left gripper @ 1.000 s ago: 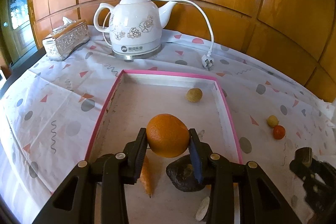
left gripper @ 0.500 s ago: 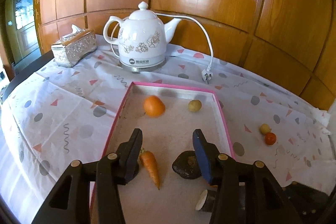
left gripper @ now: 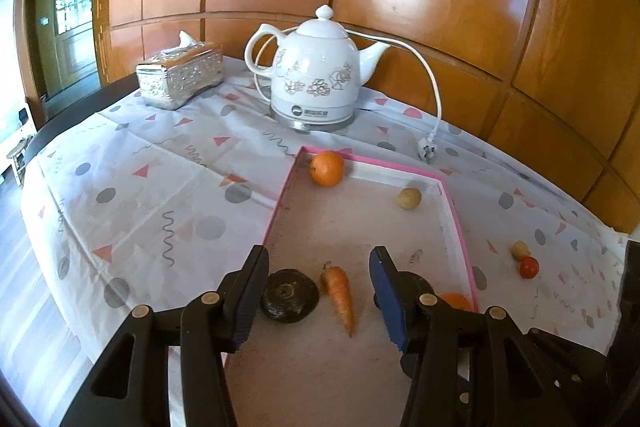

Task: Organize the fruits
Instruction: 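Open both tools to drop the orange and root slice into the tray, then move both open tools back toward the tomato and yellow fruit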

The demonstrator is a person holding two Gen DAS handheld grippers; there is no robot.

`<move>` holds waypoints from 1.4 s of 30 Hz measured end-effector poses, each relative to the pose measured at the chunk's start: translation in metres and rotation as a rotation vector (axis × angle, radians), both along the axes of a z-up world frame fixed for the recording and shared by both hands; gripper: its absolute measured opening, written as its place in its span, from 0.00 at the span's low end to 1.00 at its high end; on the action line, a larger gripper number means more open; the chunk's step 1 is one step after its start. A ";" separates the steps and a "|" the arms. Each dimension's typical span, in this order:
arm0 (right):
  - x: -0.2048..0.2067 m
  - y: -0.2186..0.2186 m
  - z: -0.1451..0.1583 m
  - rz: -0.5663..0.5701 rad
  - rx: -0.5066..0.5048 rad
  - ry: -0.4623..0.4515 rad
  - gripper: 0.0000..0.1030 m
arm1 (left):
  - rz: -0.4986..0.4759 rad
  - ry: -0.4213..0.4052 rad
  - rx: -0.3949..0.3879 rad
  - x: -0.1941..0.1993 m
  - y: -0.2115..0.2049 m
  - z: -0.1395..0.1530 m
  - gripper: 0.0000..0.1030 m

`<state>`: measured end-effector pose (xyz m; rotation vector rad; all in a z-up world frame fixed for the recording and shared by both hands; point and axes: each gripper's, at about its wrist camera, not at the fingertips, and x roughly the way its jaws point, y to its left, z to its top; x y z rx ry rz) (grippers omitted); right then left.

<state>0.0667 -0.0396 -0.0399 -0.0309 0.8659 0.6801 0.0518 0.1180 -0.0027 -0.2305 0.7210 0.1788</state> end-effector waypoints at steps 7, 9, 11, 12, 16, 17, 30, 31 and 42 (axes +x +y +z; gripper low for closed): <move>-0.002 -0.006 0.007 -0.026 0.035 -0.015 0.47 | -0.005 0.006 -0.008 -0.003 -0.003 -0.002 0.52; -0.002 -0.014 0.008 -0.054 0.047 -0.011 0.47 | -0.017 0.010 -0.012 -0.004 -0.007 -0.003 0.52; -0.002 -0.023 0.008 -0.079 0.060 -0.009 0.47 | -0.031 0.015 -0.017 -0.004 -0.011 -0.004 0.52; -0.003 -0.030 0.008 -0.098 0.068 -0.010 0.47 | -0.038 0.015 -0.018 -0.005 -0.013 -0.004 0.52; -0.002 -0.066 0.006 -0.209 0.088 -0.006 0.47 | -0.092 0.018 -0.012 -0.005 -0.029 -0.004 0.52; -0.001 -0.073 0.004 -0.233 0.090 -0.003 0.47 | -0.115 0.019 -0.011 -0.004 -0.036 -0.004 0.52; 0.030 -0.177 -0.024 -0.553 0.047 0.021 0.41 | -0.304 0.045 0.017 0.001 -0.099 -0.010 0.52; 0.036 -0.179 -0.025 -0.559 0.043 0.024 0.41 | -0.308 0.046 0.019 0.001 -0.101 -0.010 0.52; 0.082 -0.165 -0.032 -0.535 -0.022 0.037 0.41 | -0.348 0.062 0.023 0.014 -0.119 -0.013 0.52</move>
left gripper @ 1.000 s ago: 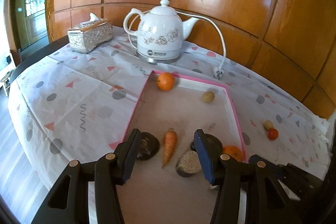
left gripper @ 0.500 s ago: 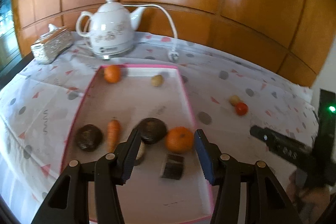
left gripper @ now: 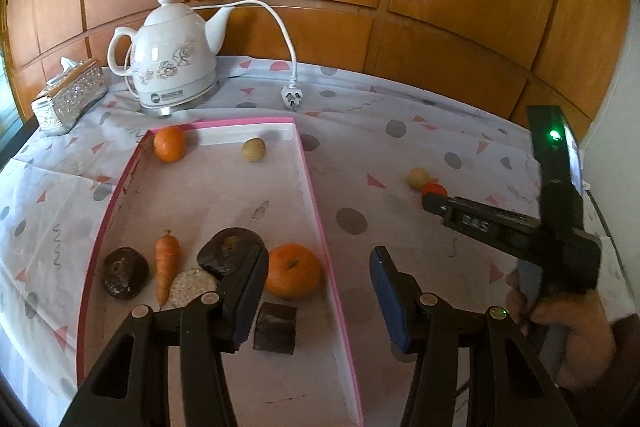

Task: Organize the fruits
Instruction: 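Move both open tools back toward the tomato and yellow fruit, then grasp the red tomato with the right tool while the left tool grasps the yellow fruit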

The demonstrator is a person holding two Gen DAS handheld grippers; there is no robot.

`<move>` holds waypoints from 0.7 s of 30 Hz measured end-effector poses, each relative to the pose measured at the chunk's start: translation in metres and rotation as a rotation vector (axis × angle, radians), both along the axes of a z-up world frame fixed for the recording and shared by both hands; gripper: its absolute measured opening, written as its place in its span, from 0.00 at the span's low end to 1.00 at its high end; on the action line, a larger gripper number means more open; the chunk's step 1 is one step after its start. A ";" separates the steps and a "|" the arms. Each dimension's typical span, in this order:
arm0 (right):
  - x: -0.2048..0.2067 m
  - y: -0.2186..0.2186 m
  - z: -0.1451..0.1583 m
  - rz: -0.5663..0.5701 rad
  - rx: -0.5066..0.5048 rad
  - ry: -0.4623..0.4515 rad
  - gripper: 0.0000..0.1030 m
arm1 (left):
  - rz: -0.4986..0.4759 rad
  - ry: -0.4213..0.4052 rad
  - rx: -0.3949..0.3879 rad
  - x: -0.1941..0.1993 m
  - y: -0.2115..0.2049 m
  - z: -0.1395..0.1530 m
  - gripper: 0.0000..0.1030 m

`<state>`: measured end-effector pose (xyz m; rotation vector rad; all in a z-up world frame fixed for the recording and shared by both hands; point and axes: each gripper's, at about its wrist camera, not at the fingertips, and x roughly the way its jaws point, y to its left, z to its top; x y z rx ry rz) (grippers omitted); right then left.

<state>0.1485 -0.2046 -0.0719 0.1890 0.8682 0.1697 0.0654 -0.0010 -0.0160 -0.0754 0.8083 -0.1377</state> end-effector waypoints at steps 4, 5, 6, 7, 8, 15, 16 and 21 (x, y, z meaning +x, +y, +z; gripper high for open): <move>0.012 0.001 -0.005 0.006 -0.028 0.009 0.41 | -0.008 0.011 -0.004 0.005 -0.003 -0.002 0.52; 0.014 0.001 -0.006 0.013 -0.033 0.013 0.40 | -0.009 0.011 -0.002 0.006 -0.005 -0.003 0.52; 0.016 0.002 -0.008 0.014 -0.042 0.015 0.31 | -0.011 0.011 0.000 0.007 -0.006 -0.003 0.52; 0.017 0.003 -0.008 0.014 -0.057 0.014 0.29 | -0.013 0.012 -0.001 0.008 -0.007 -0.003 0.52; 0.016 0.003 -0.008 0.016 -0.063 0.007 0.29 | -0.016 0.013 -0.001 0.009 -0.008 -0.003 0.52; 0.004 -0.012 -0.004 -0.017 -0.090 -0.003 0.28 | -0.038 0.018 0.008 0.014 -0.020 -0.004 0.52; 0.002 -0.015 -0.004 -0.026 -0.091 -0.001 0.28 | -0.043 0.020 0.007 0.015 -0.023 -0.004 0.52; -0.007 -0.029 -0.007 -0.067 -0.114 -0.002 0.28 | -0.072 0.023 0.010 0.020 -0.034 -0.005 0.52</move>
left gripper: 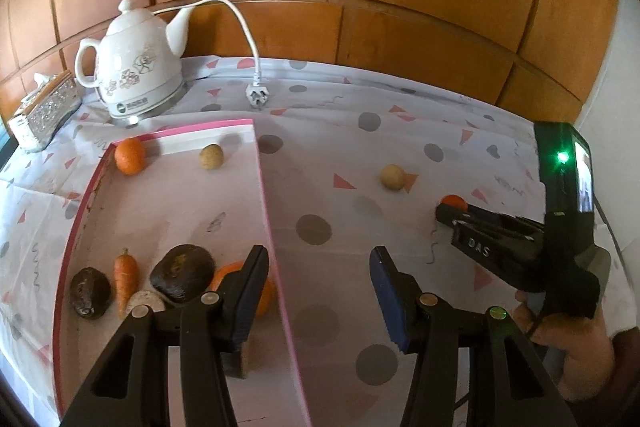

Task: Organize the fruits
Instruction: 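Grasp the red tomato with the right tool while the left tool grasps the yellow fruit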

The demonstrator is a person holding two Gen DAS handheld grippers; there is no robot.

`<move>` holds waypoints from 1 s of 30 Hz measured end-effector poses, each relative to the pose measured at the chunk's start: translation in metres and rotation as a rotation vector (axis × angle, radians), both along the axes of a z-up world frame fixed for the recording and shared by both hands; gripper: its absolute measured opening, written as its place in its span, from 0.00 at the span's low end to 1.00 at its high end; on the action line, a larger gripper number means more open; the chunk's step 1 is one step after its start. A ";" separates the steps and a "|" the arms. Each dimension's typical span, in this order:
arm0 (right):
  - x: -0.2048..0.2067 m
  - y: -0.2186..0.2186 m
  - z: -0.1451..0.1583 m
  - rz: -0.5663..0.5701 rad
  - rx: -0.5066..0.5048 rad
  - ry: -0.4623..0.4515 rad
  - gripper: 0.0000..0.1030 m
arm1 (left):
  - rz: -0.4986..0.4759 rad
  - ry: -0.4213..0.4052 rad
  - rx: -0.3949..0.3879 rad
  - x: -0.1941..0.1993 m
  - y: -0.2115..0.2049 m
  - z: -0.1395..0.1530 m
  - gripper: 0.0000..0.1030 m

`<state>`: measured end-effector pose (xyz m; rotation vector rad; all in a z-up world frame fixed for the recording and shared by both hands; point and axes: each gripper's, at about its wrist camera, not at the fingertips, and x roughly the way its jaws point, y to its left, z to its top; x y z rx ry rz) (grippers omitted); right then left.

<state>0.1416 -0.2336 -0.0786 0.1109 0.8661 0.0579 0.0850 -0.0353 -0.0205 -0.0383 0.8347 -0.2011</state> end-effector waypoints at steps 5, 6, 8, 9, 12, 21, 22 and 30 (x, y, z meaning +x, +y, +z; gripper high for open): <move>-0.011 -0.020 -0.004 -0.053 -0.028 -0.008 0.28 | -0.024 0.013 0.008 0.005 -0.014 -0.003 0.52; -0.012 -0.023 -0.004 -0.061 -0.027 -0.010 0.28 | -0.030 0.016 0.009 0.007 -0.017 -0.004 0.52; -0.015 -0.031 -0.004 -0.094 -0.026 -0.014 0.28 | -0.039 0.024 0.009 0.009 -0.022 -0.006 0.52; -0.017 -0.034 -0.004 -0.106 -0.026 -0.016 0.28 | -0.042 0.033 0.008 0.013 -0.026 -0.007 0.52; -0.018 -0.043 -0.005 -0.132 0.005 -0.018 0.28 | -0.052 0.048 -0.004 0.021 -0.034 -0.009 0.52; -0.020 -0.043 -0.006 -0.131 0.019 -0.024 0.29 | -0.070 0.082 -0.025 0.061 -0.061 -0.017 0.51; -0.020 -0.044 -0.006 -0.131 0.021 -0.025 0.29 | -0.071 0.083 -0.026 0.065 -0.063 -0.018 0.51; -0.022 -0.048 -0.006 -0.129 0.039 -0.026 0.29 | -0.060 0.102 -0.017 0.102 -0.083 -0.029 0.51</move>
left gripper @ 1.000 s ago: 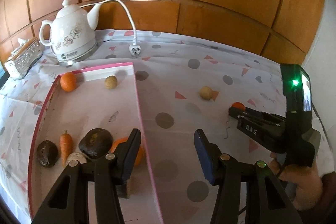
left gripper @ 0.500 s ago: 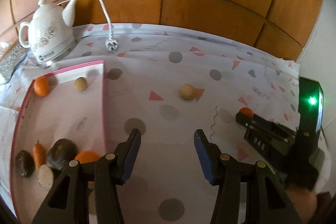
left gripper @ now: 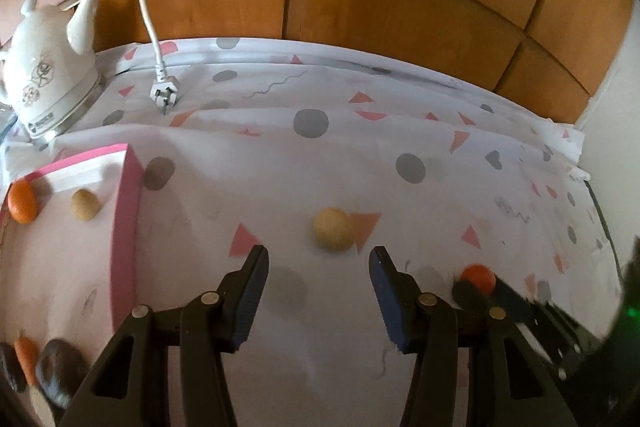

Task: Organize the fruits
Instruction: 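Grasp the red tomato with the right tool while the left tool grasps the yellow fruit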

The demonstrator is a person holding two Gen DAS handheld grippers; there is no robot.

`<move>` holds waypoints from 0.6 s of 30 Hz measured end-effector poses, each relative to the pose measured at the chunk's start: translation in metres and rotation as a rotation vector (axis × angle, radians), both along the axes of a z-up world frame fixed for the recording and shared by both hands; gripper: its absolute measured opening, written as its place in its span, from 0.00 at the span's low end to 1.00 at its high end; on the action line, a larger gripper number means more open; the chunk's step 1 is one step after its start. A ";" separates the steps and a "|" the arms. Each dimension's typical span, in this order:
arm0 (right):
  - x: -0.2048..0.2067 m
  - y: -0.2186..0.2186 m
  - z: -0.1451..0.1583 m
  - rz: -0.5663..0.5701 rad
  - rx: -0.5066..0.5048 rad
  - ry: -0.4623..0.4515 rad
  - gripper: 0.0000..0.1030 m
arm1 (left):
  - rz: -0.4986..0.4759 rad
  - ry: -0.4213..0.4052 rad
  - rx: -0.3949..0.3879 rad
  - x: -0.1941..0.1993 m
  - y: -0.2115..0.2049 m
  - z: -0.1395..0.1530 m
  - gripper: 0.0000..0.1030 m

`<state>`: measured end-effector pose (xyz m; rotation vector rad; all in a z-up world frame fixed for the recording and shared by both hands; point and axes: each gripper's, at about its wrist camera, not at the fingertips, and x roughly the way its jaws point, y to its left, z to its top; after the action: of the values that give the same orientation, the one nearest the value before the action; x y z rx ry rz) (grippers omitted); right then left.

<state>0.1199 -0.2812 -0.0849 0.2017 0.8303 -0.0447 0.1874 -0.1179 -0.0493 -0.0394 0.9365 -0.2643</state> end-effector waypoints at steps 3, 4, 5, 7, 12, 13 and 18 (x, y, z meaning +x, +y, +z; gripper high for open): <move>0.001 0.000 0.000 0.000 0.005 0.000 0.29 | -0.009 -0.004 0.012 0.010 -0.009 -0.003 0.51; 0.001 0.000 0.000 0.000 0.005 0.000 0.29 | -0.011 -0.002 0.016 0.012 -0.011 -0.005 0.51; 0.001 0.000 0.000 0.000 0.004 -0.001 0.29 | -0.016 0.001 0.025 0.016 -0.014 -0.008 0.48; 0.001 0.000 0.000 0.000 0.005 0.002 0.29 | -0.014 0.009 0.048 0.022 -0.018 -0.014 0.41; 0.001 0.000 0.001 0.001 0.004 0.002 0.29 | -0.002 0.016 0.040 0.027 -0.016 -0.024 0.27; 0.001 0.000 0.000 0.000 0.004 0.001 0.29 | -0.004 0.017 0.024 0.025 -0.014 -0.024 0.27; 0.000 -0.001 0.000 0.002 0.004 0.003 0.29 | -0.010 0.012 0.024 0.006 -0.008 -0.021 0.27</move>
<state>0.1202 -0.2820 -0.0852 0.2048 0.8337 -0.0410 0.1933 -0.1257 -0.0706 -0.0142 0.9523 -0.2628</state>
